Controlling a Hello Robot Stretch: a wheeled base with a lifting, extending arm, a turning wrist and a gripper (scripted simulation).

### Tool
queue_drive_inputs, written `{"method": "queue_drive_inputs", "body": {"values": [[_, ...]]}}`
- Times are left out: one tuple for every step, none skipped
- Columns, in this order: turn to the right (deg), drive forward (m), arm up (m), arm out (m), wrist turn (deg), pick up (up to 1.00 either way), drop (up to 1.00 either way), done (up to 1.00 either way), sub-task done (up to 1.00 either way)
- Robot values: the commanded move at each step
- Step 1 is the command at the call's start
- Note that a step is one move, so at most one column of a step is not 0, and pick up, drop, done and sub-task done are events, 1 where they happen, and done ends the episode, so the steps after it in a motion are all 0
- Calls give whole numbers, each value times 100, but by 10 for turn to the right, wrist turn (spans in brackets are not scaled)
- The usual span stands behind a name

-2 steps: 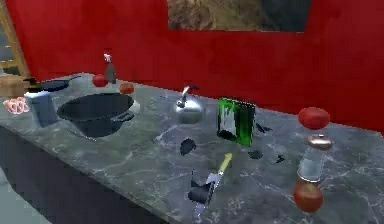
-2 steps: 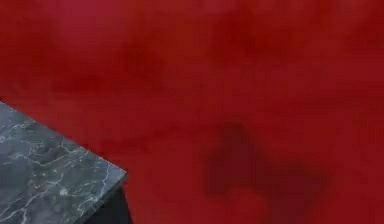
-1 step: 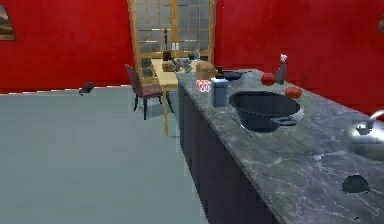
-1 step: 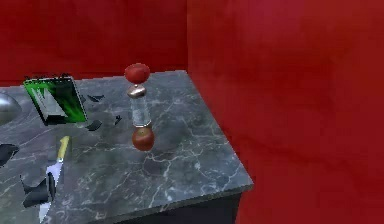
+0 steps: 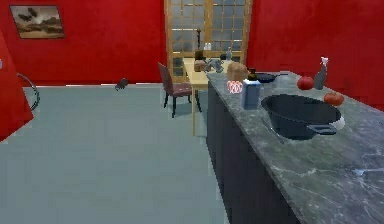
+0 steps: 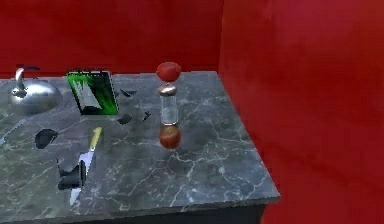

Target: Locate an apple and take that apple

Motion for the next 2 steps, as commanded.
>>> {"method": "queue_drive_inputs", "body": {"values": [[0, 0, 50, 0, 0, 0, 0, 0, 0], [0, 0, 38, 0, 0, 0, 0, 0, 0]]}}
